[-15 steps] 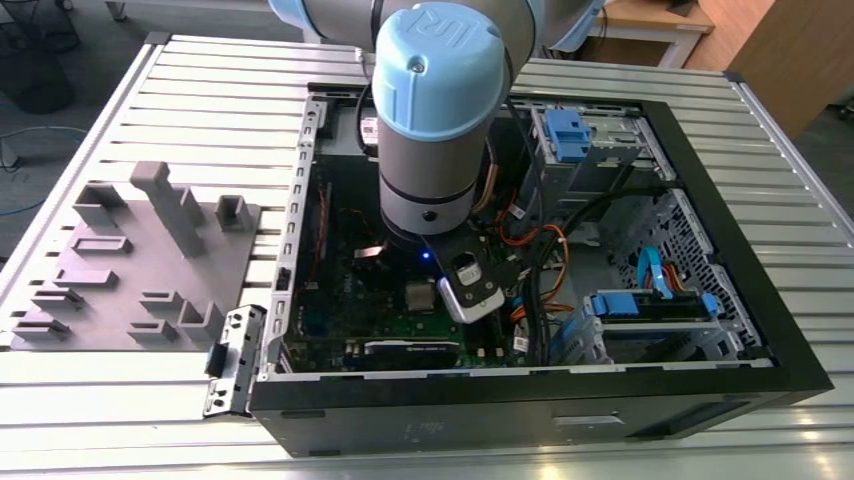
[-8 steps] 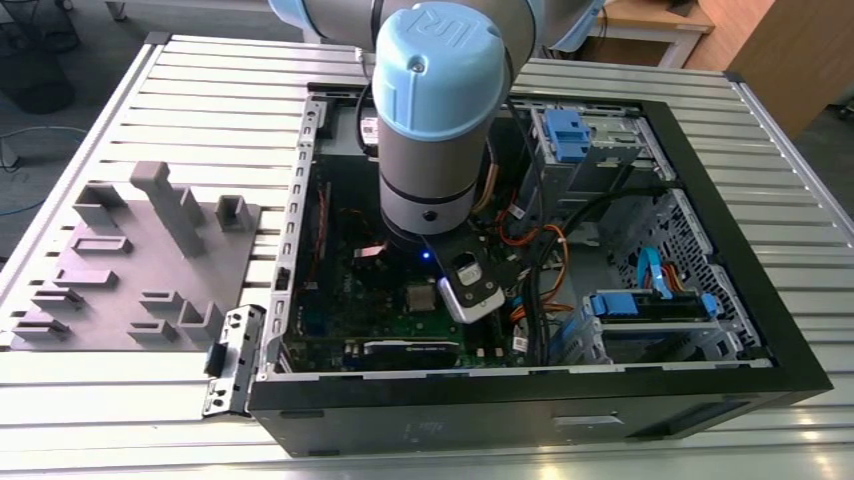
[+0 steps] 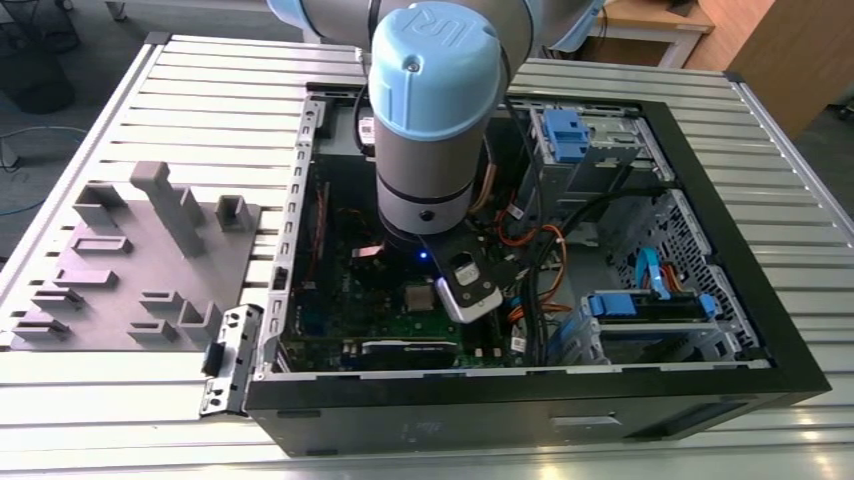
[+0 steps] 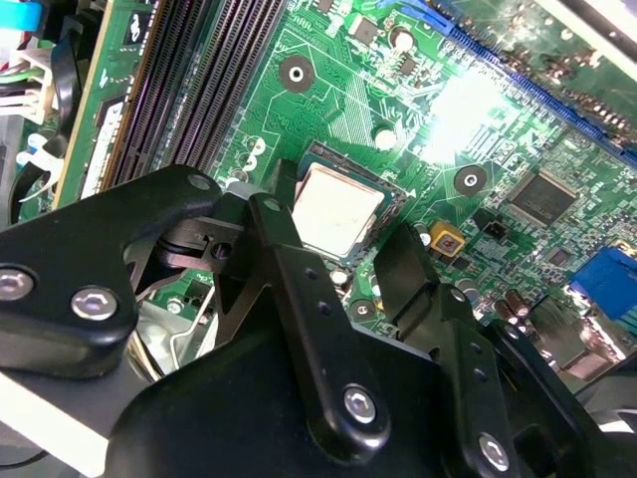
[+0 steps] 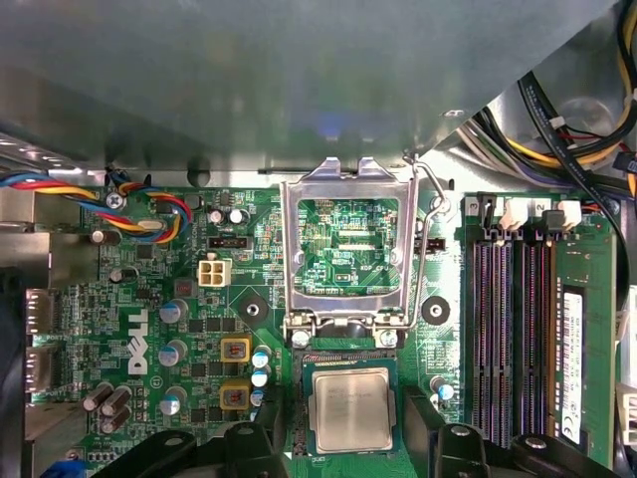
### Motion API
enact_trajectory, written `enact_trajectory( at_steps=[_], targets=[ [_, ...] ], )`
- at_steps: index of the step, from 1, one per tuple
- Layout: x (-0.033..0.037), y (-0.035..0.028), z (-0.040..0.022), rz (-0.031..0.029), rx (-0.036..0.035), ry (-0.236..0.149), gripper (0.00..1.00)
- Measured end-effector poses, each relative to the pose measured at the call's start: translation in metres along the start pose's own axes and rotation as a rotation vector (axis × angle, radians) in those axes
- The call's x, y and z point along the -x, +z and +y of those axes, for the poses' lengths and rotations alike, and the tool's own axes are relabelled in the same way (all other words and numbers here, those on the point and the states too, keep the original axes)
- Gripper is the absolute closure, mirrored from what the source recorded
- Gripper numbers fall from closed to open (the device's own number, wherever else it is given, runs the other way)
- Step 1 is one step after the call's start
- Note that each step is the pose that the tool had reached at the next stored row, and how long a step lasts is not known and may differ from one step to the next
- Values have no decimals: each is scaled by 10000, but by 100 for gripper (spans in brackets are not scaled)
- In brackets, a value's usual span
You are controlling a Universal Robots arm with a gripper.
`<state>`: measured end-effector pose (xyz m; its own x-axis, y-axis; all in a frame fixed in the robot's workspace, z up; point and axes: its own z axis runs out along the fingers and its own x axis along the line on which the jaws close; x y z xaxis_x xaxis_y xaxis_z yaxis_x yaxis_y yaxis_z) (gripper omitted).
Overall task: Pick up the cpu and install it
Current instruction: 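Place the cpu into insertion slot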
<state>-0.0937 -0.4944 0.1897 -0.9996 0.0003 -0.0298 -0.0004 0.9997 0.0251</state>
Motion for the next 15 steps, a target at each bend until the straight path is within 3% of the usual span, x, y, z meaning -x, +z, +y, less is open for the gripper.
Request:
enact_trajectory(
  at_steps=[15],
  targets=[
    [7,-73,2,26,2,-1,42]
  ],
)
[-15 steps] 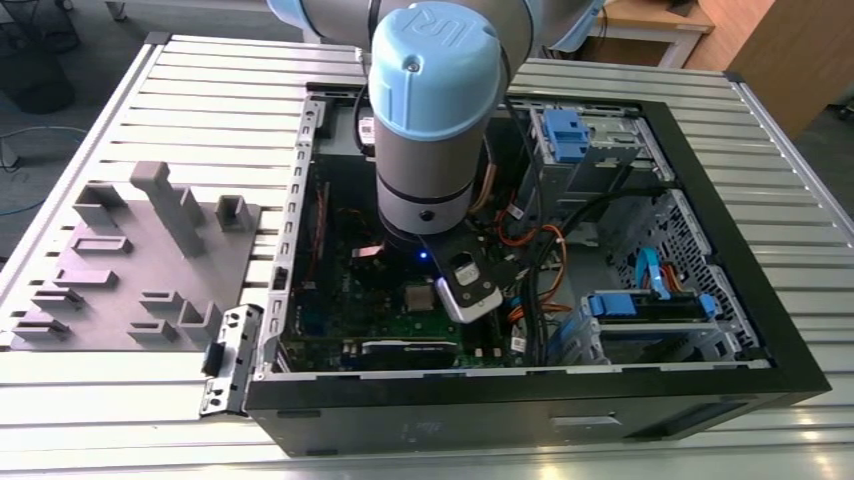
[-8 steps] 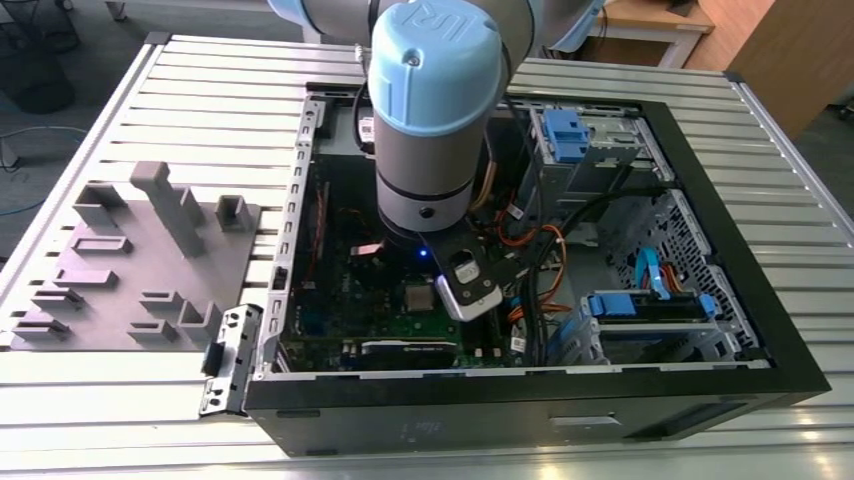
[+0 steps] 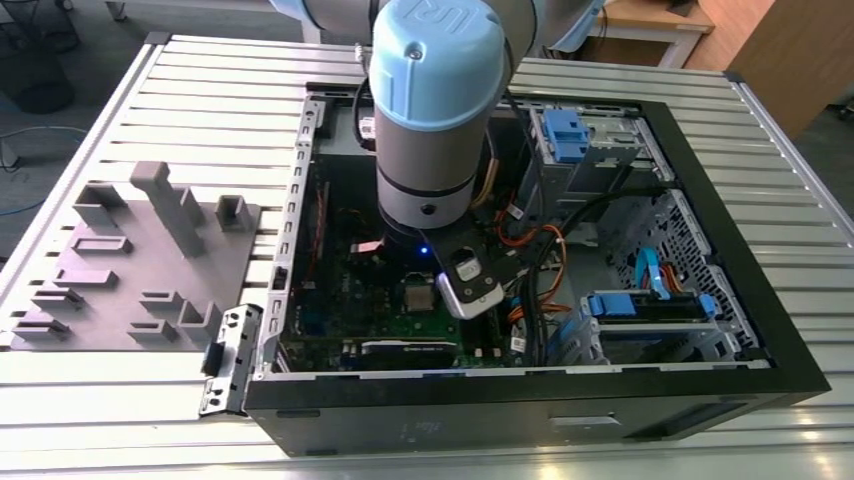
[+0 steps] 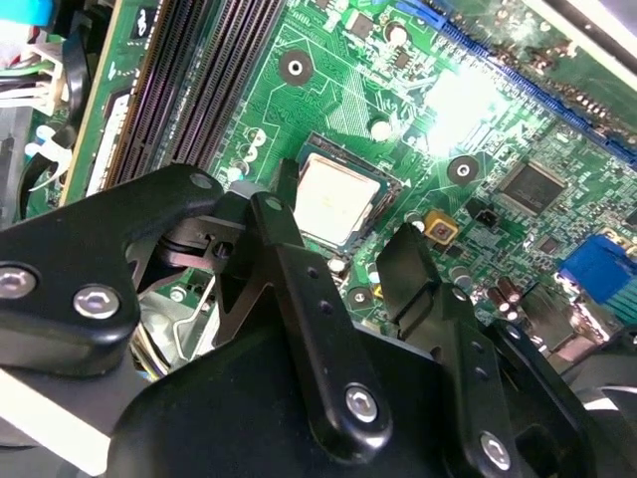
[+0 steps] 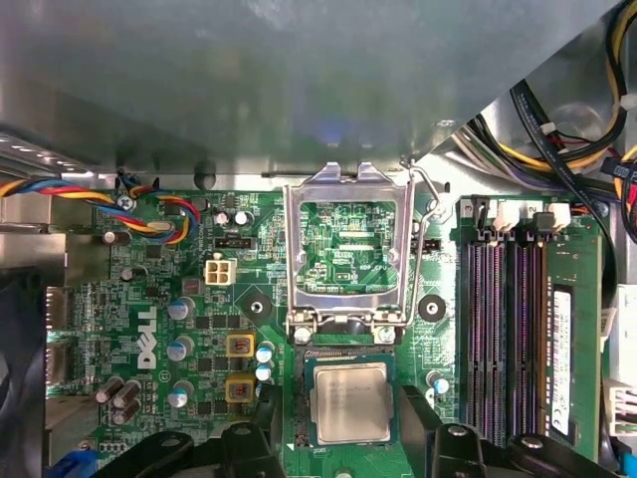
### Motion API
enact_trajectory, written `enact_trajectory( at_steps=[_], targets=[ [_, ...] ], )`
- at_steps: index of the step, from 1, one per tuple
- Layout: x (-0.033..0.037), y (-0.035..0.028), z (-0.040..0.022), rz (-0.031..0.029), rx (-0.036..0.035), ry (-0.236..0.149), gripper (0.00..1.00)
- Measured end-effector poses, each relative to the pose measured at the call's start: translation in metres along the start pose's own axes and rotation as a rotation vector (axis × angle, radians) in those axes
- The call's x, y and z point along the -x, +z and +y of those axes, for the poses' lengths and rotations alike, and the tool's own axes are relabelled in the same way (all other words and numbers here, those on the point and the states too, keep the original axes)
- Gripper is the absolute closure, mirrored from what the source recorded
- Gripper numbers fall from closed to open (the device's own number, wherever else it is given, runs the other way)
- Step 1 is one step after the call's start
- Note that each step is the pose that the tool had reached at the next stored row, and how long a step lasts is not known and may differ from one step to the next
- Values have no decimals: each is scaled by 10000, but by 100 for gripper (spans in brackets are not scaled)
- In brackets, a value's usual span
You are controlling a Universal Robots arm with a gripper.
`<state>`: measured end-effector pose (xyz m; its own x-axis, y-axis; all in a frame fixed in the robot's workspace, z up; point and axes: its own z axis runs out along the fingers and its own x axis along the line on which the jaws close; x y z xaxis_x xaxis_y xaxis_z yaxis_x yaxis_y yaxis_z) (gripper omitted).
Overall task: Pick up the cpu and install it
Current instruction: 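Place the cpu into insertion slot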
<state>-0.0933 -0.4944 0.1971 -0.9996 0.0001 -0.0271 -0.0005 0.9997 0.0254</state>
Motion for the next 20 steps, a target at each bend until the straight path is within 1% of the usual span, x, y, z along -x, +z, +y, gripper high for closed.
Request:
enact_trajectory(
  at_steps=[3,5,11,18,20],
  targets=[
    [29,1,0,1,-2,2,42],
    [35,7,0,0,-4,2,42],
    [34,63,-2,1,-6,2,42],
    [34,65,-2,1,-5,1,42],
    [34,65,-2,1,-6,2,43]
  ],
)
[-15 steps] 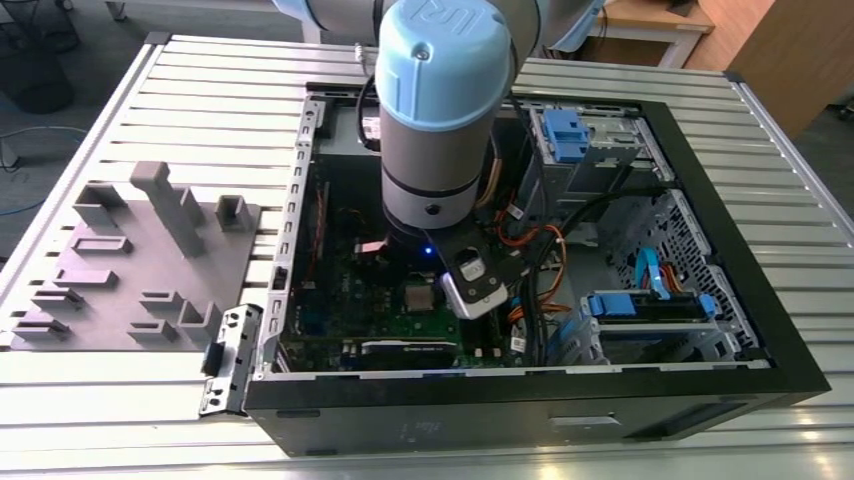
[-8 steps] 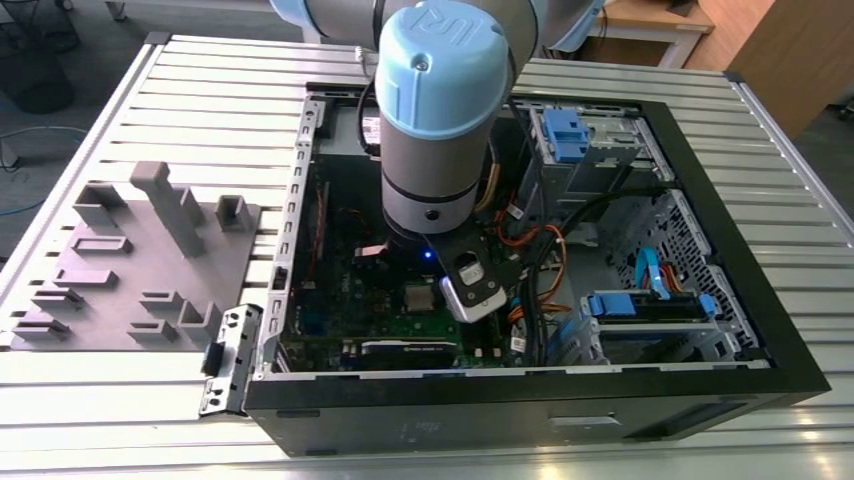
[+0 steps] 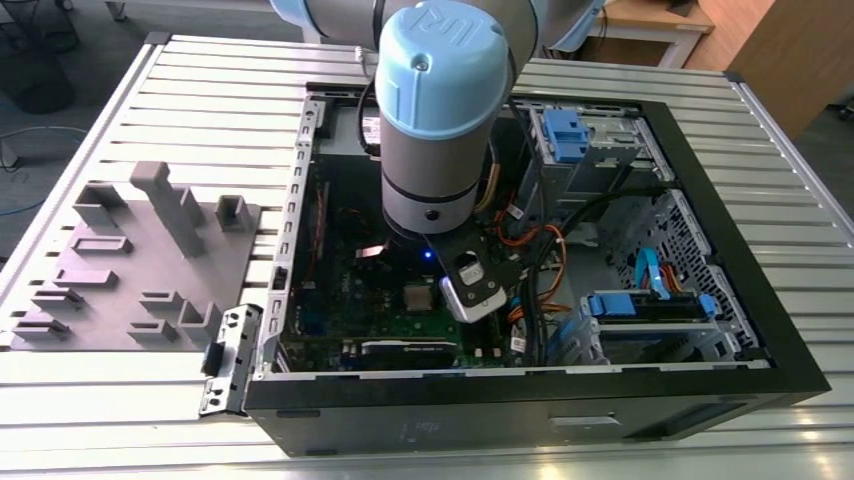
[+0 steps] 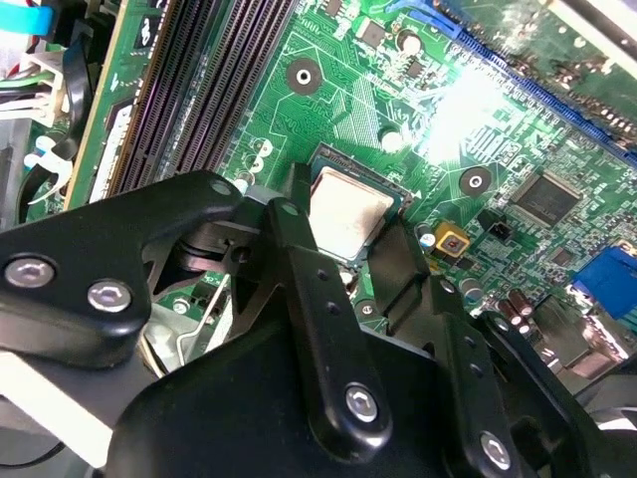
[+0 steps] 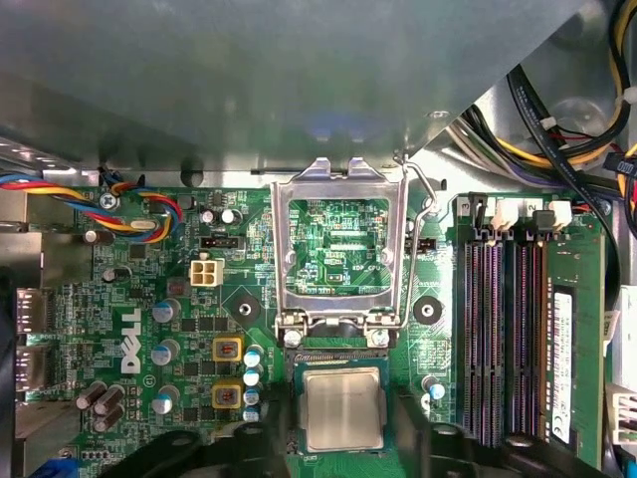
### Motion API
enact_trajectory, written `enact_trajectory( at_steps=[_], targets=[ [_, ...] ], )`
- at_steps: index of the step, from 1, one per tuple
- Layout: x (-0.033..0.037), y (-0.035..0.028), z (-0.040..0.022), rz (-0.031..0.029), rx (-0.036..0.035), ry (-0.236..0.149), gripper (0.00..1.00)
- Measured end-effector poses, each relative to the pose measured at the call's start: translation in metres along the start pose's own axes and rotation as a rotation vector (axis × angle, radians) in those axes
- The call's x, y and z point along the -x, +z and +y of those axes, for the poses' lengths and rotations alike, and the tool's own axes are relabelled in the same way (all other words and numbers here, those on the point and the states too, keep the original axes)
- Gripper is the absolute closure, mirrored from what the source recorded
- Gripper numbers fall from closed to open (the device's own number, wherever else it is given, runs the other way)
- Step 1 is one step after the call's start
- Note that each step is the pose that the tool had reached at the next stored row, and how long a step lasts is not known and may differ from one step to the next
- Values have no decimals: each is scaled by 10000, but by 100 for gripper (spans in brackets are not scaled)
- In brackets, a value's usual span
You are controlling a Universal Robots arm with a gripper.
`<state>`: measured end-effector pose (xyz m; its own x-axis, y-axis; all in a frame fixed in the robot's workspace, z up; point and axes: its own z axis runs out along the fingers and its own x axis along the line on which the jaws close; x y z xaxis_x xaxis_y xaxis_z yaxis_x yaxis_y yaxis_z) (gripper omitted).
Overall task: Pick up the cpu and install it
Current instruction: 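Place the cpu into insertion slot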
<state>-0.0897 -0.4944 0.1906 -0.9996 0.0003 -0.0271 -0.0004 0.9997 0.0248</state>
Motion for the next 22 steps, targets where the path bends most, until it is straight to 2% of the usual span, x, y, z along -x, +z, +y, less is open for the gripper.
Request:
enact_trajectory(
  at_steps=[1,7,10,22],
  targets=[
    [0,0,0,0,0,0,50],
    [0,0,0,0,-1,0,50],
    [0,-1,0,2,-3,0,56],
    [0,-11,0,0,0,0,56]
  ],
)
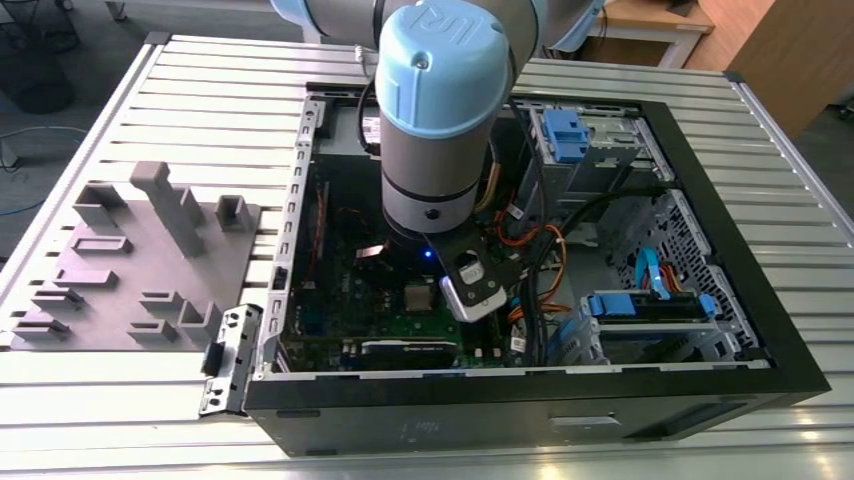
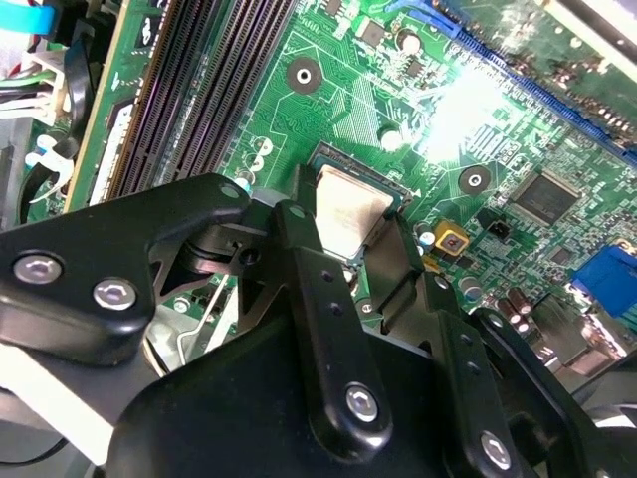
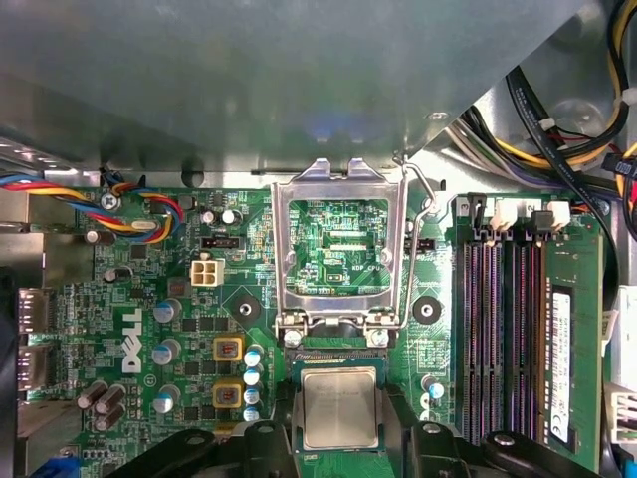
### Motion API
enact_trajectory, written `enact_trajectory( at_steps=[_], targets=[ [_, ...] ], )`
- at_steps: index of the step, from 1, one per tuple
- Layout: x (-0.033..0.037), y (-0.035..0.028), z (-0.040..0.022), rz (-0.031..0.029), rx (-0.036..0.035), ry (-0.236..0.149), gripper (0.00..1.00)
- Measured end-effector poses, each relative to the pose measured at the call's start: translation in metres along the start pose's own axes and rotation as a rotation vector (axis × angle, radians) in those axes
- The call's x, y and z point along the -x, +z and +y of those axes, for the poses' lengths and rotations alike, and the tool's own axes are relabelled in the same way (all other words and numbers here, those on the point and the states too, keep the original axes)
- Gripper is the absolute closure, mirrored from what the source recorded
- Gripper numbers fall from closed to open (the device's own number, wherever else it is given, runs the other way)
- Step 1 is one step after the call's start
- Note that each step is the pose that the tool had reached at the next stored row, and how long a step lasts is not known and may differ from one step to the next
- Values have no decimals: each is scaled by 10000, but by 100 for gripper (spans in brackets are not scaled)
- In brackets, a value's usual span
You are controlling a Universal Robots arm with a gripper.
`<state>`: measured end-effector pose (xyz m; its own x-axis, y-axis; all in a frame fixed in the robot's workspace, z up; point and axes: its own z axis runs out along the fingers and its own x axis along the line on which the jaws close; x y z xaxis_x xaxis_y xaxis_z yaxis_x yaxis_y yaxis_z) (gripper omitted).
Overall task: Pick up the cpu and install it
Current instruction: 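Place the cpu into insertion slot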
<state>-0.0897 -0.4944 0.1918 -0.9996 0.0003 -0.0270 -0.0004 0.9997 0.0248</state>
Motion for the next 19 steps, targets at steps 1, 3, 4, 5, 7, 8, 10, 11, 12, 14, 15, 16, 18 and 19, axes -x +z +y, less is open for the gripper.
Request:
enact_trajectory(
  at_steps=[1,3,4,5,7,8,10,11,12,14,15,16,18,19],
  targets=[
    [0,-4,0,1,1,0,56],
    [0,-5,0,0,3,0,56],
    [0,-5,0,-1,4,0,56],
    [0,-7,0,0,2,0,56],
    [0,-9,0,0,2,0,56],
    [0,-10,0,0,2,0,56],
    [0,-11,0,0,1,0,56],
    [0,-13,0,0,2,0,57],
    [0,-15,0,0,2,0,57],
    [0,-16,0,0,1,0,57],
    [0,-17,0,0,0,0,57],
    [0,-18,0,0,1,0,60],
    [0,-18,1,-1,3,0,60],
    [0,-19,1,0,2,0,60]
  ],
)
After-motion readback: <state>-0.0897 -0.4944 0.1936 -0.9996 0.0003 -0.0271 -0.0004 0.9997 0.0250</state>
